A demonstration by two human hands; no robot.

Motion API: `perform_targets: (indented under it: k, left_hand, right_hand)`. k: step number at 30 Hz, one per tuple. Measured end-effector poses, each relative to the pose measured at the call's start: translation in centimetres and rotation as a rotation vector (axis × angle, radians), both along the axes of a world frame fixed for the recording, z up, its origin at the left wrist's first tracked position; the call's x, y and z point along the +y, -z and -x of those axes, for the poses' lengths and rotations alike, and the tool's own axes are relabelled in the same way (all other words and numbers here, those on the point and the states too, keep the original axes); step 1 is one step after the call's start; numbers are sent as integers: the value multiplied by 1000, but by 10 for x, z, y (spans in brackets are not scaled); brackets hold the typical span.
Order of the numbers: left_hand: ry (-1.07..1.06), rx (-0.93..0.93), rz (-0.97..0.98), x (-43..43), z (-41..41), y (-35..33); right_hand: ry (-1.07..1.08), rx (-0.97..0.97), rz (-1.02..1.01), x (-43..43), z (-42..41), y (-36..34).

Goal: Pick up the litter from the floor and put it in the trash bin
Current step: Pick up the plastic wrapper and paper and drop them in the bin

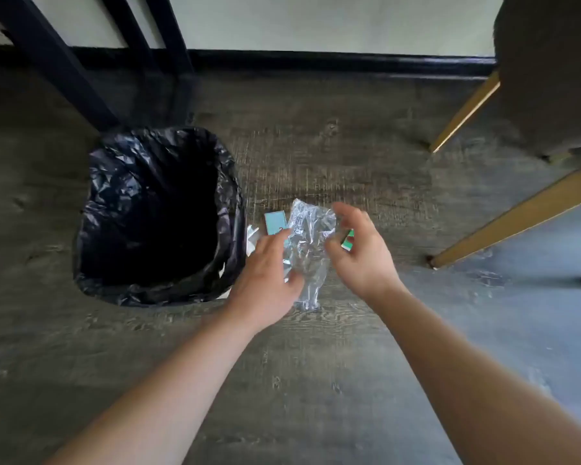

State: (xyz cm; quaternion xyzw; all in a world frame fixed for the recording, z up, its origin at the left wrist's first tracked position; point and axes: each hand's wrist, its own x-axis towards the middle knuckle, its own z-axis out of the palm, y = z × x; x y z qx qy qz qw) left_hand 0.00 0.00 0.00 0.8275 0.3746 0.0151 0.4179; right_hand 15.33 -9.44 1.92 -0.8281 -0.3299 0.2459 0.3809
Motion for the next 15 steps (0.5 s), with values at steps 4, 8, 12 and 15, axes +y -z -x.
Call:
perform_targets:
  k: [4,8,12,15]
  left_hand:
    - [137,433,-156,8,-7,83]
    - [273,680,-303,27,-9,146]
    - [366,775,-368,38,-14,172]
    - [387,789,-472,37,-17,176]
  right_hand:
    - [-119,-60,148,18,-20,83]
    - [-208,-137,197,35,-39,143]
    - [-276,-182,237,52,-53,164]
    - [-315,-199,246,62,-56,174]
